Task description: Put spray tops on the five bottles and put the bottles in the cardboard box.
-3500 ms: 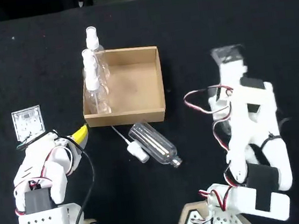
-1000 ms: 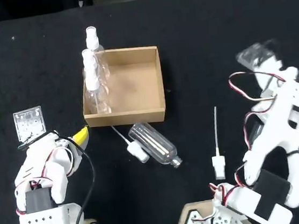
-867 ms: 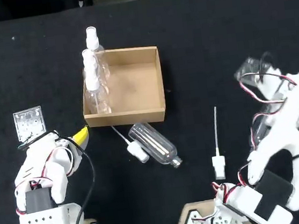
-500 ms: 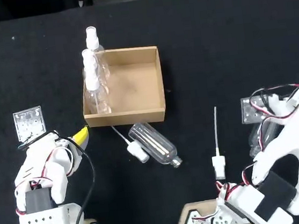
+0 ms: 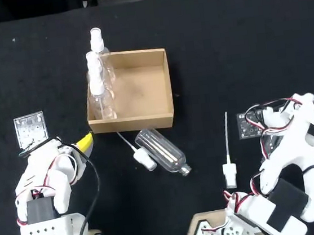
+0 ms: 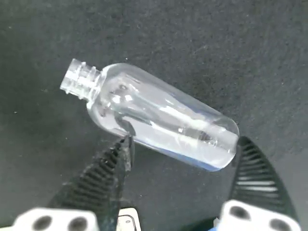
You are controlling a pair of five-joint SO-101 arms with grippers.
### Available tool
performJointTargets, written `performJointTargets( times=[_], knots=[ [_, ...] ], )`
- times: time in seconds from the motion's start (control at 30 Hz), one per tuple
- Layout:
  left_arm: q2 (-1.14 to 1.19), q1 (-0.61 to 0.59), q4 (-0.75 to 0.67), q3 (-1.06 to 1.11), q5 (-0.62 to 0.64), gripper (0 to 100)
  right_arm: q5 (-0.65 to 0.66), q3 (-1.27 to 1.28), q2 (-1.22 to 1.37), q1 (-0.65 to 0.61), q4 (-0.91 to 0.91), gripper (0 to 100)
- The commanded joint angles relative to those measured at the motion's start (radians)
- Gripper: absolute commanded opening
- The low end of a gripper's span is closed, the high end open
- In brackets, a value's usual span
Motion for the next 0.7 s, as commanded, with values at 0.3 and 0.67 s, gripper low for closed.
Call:
performJointTargets(
  times=[0.3,0.67],
  knots=[
    [-0.014,-0.013,-0.023,-0.016,0.002,32,0.133,0.071,-0.061,0.095,-0.023,36.8],
    [-0.014,-0.013,-0.023,-0.016,0.002,32,0.074,0.209,-0.061,0.112,-0.066,27.9]
  ],
)
